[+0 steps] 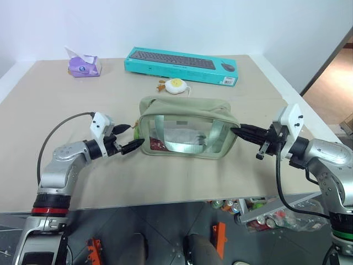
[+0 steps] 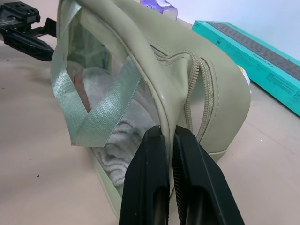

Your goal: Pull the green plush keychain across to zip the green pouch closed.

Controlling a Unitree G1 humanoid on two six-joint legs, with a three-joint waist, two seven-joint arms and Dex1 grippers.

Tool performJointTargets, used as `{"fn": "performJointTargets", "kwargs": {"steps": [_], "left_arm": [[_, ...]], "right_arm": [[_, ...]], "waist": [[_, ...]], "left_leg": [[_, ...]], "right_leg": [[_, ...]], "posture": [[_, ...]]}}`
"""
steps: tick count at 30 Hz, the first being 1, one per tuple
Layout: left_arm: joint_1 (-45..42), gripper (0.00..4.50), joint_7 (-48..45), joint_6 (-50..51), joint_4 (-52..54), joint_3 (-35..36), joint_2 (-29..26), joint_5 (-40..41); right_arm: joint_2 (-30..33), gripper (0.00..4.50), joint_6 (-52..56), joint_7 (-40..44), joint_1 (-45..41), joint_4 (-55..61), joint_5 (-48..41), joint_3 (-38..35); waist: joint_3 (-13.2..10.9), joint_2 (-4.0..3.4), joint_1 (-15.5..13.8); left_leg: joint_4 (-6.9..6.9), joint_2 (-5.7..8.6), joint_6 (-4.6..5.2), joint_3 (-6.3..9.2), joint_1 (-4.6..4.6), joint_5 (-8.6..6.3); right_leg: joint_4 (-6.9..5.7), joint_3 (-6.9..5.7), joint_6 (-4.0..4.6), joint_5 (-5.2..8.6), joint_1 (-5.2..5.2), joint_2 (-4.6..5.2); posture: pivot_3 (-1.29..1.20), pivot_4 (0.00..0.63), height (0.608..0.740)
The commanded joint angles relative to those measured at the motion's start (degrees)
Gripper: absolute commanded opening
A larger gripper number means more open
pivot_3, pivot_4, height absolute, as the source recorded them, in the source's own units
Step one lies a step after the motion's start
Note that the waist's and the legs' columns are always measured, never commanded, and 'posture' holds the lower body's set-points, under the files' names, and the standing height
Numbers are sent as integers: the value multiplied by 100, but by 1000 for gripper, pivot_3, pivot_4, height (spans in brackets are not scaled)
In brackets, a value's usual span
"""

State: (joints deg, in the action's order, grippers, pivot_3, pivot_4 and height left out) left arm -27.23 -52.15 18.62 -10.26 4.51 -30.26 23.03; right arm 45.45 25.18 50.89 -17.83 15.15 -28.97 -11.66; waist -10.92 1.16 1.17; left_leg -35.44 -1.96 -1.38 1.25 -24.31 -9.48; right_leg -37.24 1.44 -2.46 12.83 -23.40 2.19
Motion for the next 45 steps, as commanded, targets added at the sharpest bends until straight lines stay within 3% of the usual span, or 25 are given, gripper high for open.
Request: {"fn": "performJointTargets", "kwargs": {"steps": [1, 10, 28, 38, 45], "left_arm": [[-82, 4500, -136, 123, 169, 320, -192, 270], [67, 4500, -288, 248, 359, 363, -565, 264], [-537, 4500, -598, -904, -848, -145, -72, -373], [-605, 4500, -1069, -863, -862, -316, -60, -384], [-789, 4500, -717, -1332, -1249, -194, 82, -613]], "right_arm": [[85, 55, -33, -44, 43, 243, -68, -250], [72, 55, -40, -89, 101, 279, -67, -246], [74, 55, -15, -105, 118, 321, -82, -223], [75, 55, 0, -160, 169, 379, -87, -250], [61, 55, 11, -184, 159, 381, -82, -234]], "waist": [[0, 0, 0], [0, 0, -4], [0, 0, -3], [0, 0, -3], [0, 0, -3]], "left_leg": [[0, 0, 0, 0, 0, 0], [-2, -1, 0, -1, 1, 0], [-1, 1, 0, -2, -1, 0], [0, 2, 0, -2, -1, 0], [-1, 2, 0, -1, -1, 0]], "right_leg": [[0, 0, 1, 1, 0, 0], [0, 0, 12, 7, 2, 2], [2, 0, 6, 4, 1, 1], [3, 0, 0, 1, 1, 3], [3, 0, 0, 1, 1, 2]], "posture": [[0, 150, 740], [0, 150, 740], [0, 150, 740], [0, 150, 740], [0, 150, 740]]}}
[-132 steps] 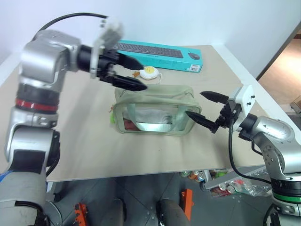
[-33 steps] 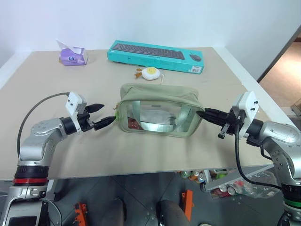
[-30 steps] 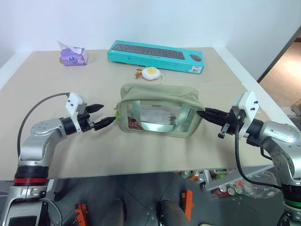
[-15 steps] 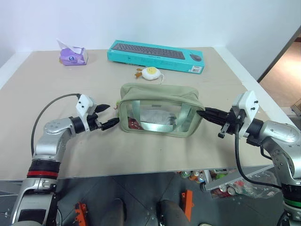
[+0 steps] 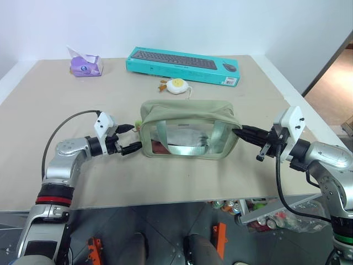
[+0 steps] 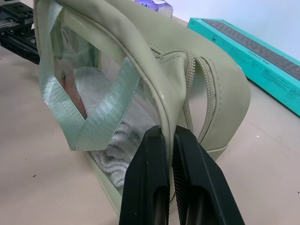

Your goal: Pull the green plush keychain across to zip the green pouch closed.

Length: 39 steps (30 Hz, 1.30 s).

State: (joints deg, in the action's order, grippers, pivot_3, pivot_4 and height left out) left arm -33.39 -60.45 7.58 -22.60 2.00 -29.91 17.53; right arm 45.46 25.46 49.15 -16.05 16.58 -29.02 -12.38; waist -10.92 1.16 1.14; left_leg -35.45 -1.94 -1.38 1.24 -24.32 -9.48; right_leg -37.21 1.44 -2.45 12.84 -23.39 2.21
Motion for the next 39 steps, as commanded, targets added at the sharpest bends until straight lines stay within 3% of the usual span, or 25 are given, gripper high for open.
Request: {"fn": "performJointTargets", "kwargs": {"steps": [1, 9, 10, 14, 16, 22, 32, 39], "left_arm": [[-175, 4500, 142, -237, -30, 66, 65, -60], [-71, 4500, 31, -159, 120, 7, 181, 19], [-47, 3984, 16, -179, 147, -10, 191, 9], [-44, 2768, 120, -83, 165, 59, 263, 50], [-41, 1925, 137, -93, 167, 57, 278, 39], [-58, 41, 167, -196, 134, 60, 302, -22], [-266, 41, 424, -151, 449, 442, 128, 208], [-243, 41, 550, 663, 1751, 637, -189, 719]], "right_arm": [[59, 55, -13, -11, -28, 234, -76, -155], [66, 55, -3, 14, -74, 202, -68, -127], [68, 0, -1, 18, -78, 200, -68, -123], [72, 0, 3, 25, -108, 195, -57, -101], [71, 0, 2, 30, -99, 205, -53, -96], [64, 0, 13, 34, -88, 223, -56, -92], [65, 0, 19, 37, -55, 252, -62, -109], [73, 0, 15, 64, -65, 219, -64, -117]], "waist": [[0, 0, 0], [0, 0, 1], [0, 0, 1], [0, 0, 1], [0, 0, 0], [0, 0, 0], [0, 1, 1], [-1, 1, 2]], "left_leg": [[0, 0, 0, 0, 0, 0], [2, 0, 0, 0, 0, 0], [2, 0, 0, 0, 0, 0], [1, 1, 0, 1, 0, 0], [1, 0, 0, 1, 0, 0], [1, 0, 0, 1, 0, 0], [1, 0, 0, 1, 0, 0], [2, -1, 0, 1, 1, 0]], "right_leg": [[0, 0, 0, 0, 0, 0], [0, 0, -12, -6, 0, 0], [0, 0, -11, -6, 0, 0], [0, 0, -11, -6, 0, 0], [0, 0, -10, -6, 0, -1], [0, 0, -12, -7, 0, -1], [0, 0, -14, -8, 0, -1], [1, 0, -14, -8, 0, -1]], "posture": [[0, 150, 740], [0, 150, 740], [0, 150, 740], [0, 150, 740], [0, 150, 740], [0, 150, 740], [0, 150, 740], [0, 150, 740]]}}
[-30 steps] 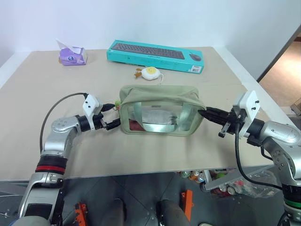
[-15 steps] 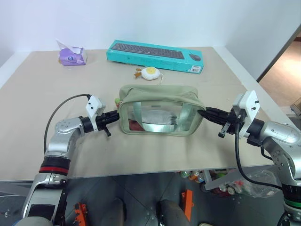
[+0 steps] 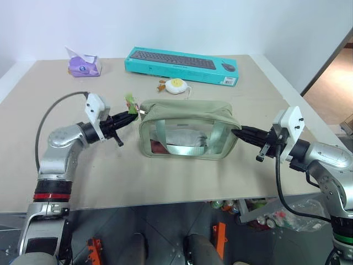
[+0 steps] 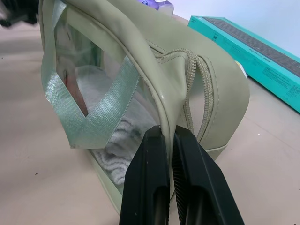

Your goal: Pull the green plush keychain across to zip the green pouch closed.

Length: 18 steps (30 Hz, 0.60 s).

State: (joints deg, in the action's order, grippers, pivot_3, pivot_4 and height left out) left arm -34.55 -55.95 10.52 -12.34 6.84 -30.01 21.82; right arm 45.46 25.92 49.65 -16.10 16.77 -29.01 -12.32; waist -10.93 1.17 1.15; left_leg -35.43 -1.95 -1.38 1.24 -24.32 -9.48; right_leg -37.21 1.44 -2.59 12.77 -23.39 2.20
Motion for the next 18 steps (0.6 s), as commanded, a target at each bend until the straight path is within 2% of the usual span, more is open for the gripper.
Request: {"fn": "performJointTargets", "kwargs": {"steps": [1, 4, 9, 18], "left_arm": [[-222, 41, 147, 479, 896, 154, -207, 341], [-531, 41, 264, 661, 1144, 93, -189, 388], [-1339, 41, 321, 655, 1151, -244, 145, 355], [-1856, 41, 128, 638, 1070, -638, 509, 376]], "right_arm": [[70, 0, -39, 23, -73, 176, -58, -110], [56, 0, -59, 50, -118, 119, -40, -62], [23, 0, -93, 103, -270, -6, -10, 58], [33, 0, -106, 134, -243, 0, -2, 22]], "waist": [[-1, 2, 1], [-1, 3, 0], [-2, 3, 0], [-3, 4, 6]], "left_leg": [[-1, -1, 0, 1, 0, 0], [-1, -1, 0, 1, -1, 0], [-5, 3, 0, 0, 0, 0], [2, 5, 5, 1, -5, -3]], "right_leg": [[0, 0, 0, 0, 0, -1], [0, 0, 0, 0, 0, -1], [1, 1, 0, 0, 3, 0], [5, 4, -7, 3, -4, -3]], "posture": [[0, 150, 740], [0, 150, 740], [0, 150, 740], [0, 150, 740]]}}
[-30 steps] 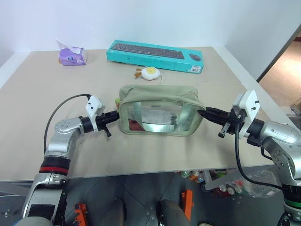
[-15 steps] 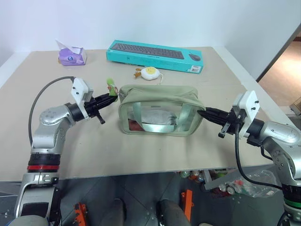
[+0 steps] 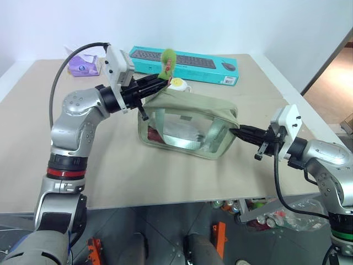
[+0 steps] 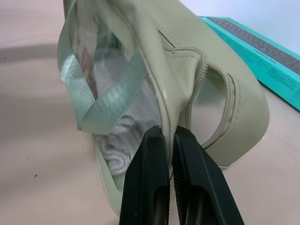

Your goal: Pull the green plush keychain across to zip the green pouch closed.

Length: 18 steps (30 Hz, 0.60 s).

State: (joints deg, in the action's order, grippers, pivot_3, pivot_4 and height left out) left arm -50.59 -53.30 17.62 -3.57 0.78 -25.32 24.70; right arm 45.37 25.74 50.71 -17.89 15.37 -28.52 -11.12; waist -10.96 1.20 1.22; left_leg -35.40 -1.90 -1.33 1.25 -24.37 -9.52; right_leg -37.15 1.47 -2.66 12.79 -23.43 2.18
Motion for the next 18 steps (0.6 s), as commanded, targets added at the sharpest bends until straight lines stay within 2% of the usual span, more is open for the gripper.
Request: {"fn": "performJointTargets", "kwargs": {"steps": [1, 13, 18], "left_arm": [[-273, 41, -188, -88, 195, -74, 53, 86], [-402, 41, -1023, -882, -90, -1053, 76, -803], [-607, 41, -1238, -1344, -522, -1185, -24, -1184]], "right_arm": [[42, 0, -81, 26, -56, 143, -51, -110], [2, 0, -85, 7, -104, 121, -20, -106], [-2, 0, -115, 26, -55, 125, -13, -132]], "waist": [[0, 0, 0], [0, 0, -5], [0, 0, -20]], "left_leg": [[0, 0, 0, 0, 0, 0], [-4, 2, 0, 0, 0, 0], [-6, 4, 0, 1, 0, 0]], "right_leg": [[0, 0, 0, 0, 0, 0], [0, 0, -1, 0, 3, 2], [0, 0, 2, 2, 5, 3]], "posture": [[0, 150, 740], [0, 150, 740], [0, 150, 740]]}}
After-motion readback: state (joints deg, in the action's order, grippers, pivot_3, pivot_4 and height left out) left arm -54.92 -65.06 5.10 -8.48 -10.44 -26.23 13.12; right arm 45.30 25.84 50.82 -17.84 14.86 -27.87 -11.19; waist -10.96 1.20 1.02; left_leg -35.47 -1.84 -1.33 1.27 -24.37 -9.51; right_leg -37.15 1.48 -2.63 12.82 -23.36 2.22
